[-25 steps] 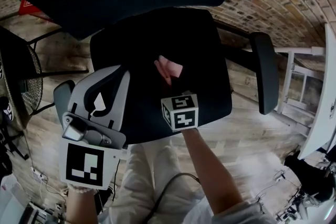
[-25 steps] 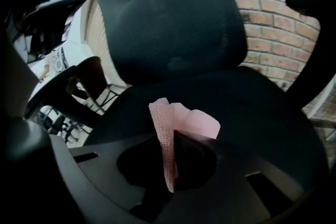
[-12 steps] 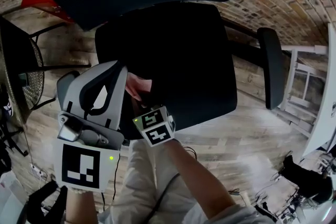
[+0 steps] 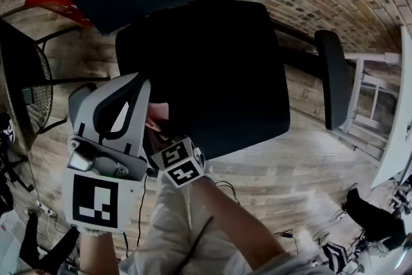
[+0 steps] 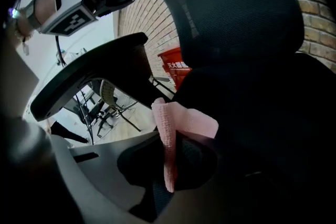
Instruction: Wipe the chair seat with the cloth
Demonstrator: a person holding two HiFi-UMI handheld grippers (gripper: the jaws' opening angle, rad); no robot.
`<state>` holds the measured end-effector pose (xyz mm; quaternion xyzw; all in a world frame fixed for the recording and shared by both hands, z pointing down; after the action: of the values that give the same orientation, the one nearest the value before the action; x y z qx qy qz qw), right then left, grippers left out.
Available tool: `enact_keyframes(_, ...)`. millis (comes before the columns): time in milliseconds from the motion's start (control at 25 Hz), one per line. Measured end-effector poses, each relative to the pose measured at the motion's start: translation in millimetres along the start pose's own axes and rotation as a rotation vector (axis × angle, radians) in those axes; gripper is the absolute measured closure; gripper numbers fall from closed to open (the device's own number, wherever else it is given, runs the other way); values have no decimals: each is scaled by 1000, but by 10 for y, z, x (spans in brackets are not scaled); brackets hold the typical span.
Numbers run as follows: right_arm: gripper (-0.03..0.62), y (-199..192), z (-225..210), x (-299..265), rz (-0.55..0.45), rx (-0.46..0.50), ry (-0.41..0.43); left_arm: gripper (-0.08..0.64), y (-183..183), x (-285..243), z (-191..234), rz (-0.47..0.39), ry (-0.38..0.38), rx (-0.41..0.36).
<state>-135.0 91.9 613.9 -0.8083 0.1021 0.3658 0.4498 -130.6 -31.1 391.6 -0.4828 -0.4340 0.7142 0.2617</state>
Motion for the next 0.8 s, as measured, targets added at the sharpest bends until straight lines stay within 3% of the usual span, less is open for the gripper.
enact_keyframes(320,540,-175,-631,381,-13,-80,-164,541,8,-101,-134,5,-26,-4)
enact_keyframes(800,540,-861,-1849,1325,54,-172,-473,541,-28,-319,-429,37,-69,-23)
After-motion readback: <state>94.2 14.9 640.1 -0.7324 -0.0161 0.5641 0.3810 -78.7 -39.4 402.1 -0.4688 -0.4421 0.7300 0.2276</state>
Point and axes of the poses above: the fingertips, and each gripper's own axes: x backward along the fingers, z to its left, y out of its top, the point moved 2 cm from there along x, backward along the fingers, and after that the axes turned 12 degrees about x, right-handed, at the moved point
